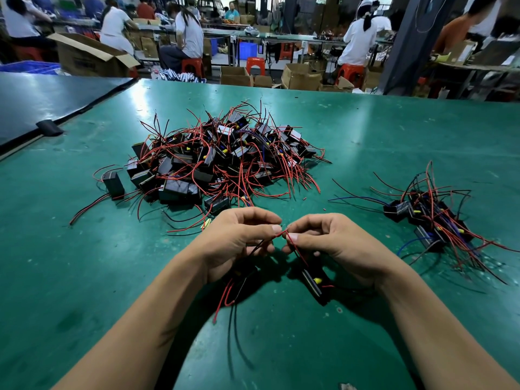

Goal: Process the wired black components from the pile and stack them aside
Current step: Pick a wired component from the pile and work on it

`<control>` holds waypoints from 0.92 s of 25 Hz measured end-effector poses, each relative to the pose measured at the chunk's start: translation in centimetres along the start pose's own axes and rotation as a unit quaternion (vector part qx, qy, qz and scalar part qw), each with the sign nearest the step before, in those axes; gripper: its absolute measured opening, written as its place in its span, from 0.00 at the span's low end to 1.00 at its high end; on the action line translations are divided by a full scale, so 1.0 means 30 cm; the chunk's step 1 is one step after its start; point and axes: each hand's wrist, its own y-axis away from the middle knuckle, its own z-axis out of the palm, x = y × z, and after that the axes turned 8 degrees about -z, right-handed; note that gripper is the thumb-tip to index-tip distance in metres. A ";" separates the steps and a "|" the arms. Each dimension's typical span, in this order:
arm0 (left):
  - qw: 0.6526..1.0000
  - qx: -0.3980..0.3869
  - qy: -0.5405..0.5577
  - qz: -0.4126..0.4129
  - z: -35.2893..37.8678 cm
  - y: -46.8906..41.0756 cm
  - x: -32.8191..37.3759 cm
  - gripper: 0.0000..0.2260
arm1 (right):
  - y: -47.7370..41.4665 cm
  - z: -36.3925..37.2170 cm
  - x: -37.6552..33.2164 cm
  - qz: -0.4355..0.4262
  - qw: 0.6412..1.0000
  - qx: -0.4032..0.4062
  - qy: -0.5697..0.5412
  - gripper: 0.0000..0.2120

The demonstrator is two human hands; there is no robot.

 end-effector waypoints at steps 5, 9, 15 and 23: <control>0.999 -0.003 -0.028 -0.015 -0.004 -0.002 -0.001 0.07 | 0.000 -0.001 0.004 -0.011 1.000 0.005 0.014 0.13; 0.999 -0.001 -0.024 -0.042 0.000 -0.003 0.001 0.08 | -0.005 -0.001 0.010 -0.021 0.999 0.026 0.020 0.10; 0.999 0.003 -0.029 -0.016 0.004 0.004 0.009 0.07 | -0.005 0.002 0.014 -0.068 0.996 0.039 0.039 0.03; 0.998 -0.003 -0.068 0.017 0.006 0.012 0.012 0.11 | -0.008 0.009 0.013 -0.141 0.985 0.070 0.065 0.06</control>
